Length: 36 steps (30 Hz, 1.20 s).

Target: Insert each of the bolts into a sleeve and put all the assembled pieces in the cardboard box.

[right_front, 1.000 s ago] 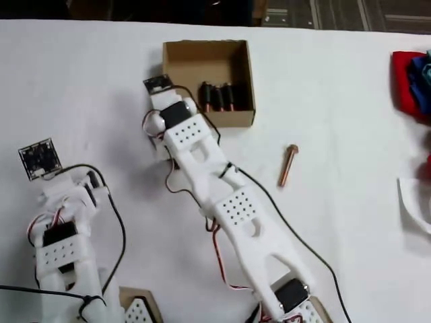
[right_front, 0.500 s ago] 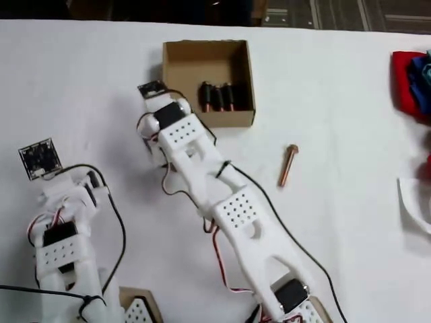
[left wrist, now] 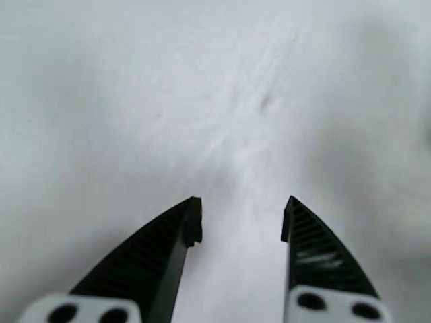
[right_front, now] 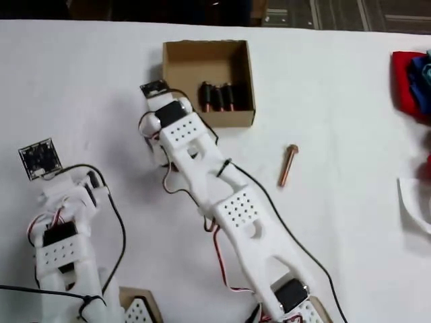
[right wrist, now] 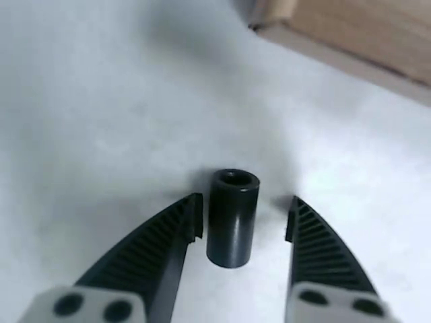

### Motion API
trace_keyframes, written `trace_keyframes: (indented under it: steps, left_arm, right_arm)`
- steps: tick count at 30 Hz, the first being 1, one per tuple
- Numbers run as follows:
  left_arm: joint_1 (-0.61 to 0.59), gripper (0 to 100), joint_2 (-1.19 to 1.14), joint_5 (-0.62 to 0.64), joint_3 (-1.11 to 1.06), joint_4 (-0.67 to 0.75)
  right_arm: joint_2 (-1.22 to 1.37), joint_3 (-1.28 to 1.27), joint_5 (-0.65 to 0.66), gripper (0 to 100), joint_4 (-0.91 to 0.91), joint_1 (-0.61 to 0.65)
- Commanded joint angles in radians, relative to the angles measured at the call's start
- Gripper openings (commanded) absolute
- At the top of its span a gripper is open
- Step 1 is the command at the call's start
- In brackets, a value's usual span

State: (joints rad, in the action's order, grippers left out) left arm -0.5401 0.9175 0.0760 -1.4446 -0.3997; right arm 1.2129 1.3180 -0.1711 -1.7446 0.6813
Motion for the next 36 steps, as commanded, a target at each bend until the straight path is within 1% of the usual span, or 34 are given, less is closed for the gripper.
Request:
trace_keyframes:
  steps: [1,3,5,6,9,11,13,17,20,24,29,32,36]
  left_arm:
    - [-0.003,21,0.020,0.006,0.042,0.020]
    - [-0.003,21,0.020,0.006,0.042,0.020]
    - [-0.003,21,0.020,0.006,0.042,0.020]
    - [-0.003,21,0.020,0.006,0.042,0.020]
    - [-0.003,21,0.020,0.006,0.042,0.020]
    - [-0.003,21,0.020,0.006,0.042,0.020]
    - [-0.003,21,0.020,0.006,0.042,0.020]
    - [-0.003,21,0.020,0.006,0.042,0.020]
    - [-0.003,21,0.020,0.006,0.042,0.020]
    - [-0.003,21,0.020,0.006,0.042,0.020]
    - [-0.003,21,0.020,0.006,0.042,0.020]
    - [0.003,21,0.020,0.006,0.042,0.020]
    - [0.026,21,0.020,0.003,0.042,0.020]
  right_arm:
    - [0.001,0.002,0.008,19.7,-0.021,-0.005]
    - [0.019,0.005,0.008,19.7,-0.021,-0.008]
    - [0.033,0.008,0.008,17.1,-0.021,-0.010]
    - [0.036,0.009,0.008,14.3,-0.021,-0.010]
    - [0.030,0.009,0.008,1.5,-0.021,-0.012]
    - [0.030,0.009,0.008,3.3,-0.021,-0.012]
    - [0.028,0.011,0.008,1.6,-0.021,-0.012]
    - [-0.028,0.011,0.008,1.9,-0.022,-0.015]
    - [-0.147,0.003,0.031,1.9,-0.022,-0.028]
    - [-0.354,-0.002,0.141,1.9,-0.022,-0.085]
    - [-0.631,-0.031,0.146,1.9,-0.024,-0.162]
    - [-0.822,-0.153,0.147,1.9,-0.024,-0.177]
    - [-1.101,-0.439,0.149,1.9,-0.024,-0.180]
